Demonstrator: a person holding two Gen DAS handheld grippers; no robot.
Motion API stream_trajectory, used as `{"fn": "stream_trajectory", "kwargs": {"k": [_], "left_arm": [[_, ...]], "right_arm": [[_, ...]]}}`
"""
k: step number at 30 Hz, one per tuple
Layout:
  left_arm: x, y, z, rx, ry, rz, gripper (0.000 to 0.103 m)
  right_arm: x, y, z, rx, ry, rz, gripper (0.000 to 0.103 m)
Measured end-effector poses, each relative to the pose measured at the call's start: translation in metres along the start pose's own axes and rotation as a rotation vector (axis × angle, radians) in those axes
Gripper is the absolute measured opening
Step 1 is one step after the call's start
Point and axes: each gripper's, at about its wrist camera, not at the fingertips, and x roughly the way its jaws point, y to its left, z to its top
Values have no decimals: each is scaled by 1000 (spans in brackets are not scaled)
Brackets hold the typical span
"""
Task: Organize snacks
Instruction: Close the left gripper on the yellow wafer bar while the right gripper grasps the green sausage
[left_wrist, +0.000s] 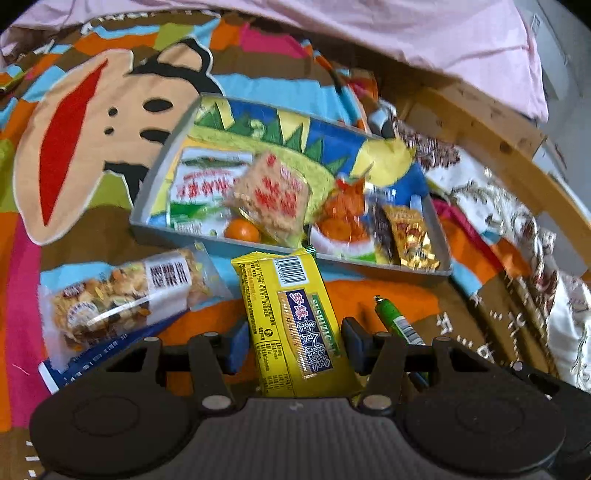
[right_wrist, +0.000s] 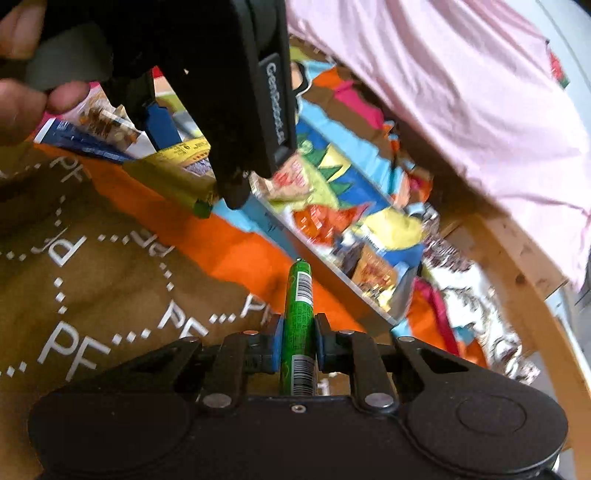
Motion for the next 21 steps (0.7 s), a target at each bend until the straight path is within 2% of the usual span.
{"fn": "stream_trajectory", "kwargs": {"k": [6,11,15,21], "left_arm": [[-18,12,15,-65,-98,7,57],[-28,23,37,-92,-224,65,57],[-25,35,59,-84,-311,91,57],[-6,48,81,-38,-376,132,57]], "right_arm": [[-11,-9,6,42,-111,-70,19],[-13,-21,17,76,-220,-126,19],[-6,-27,29,101,-296,-172,19],[24,-38,54,181,-362,-193,19]]}}
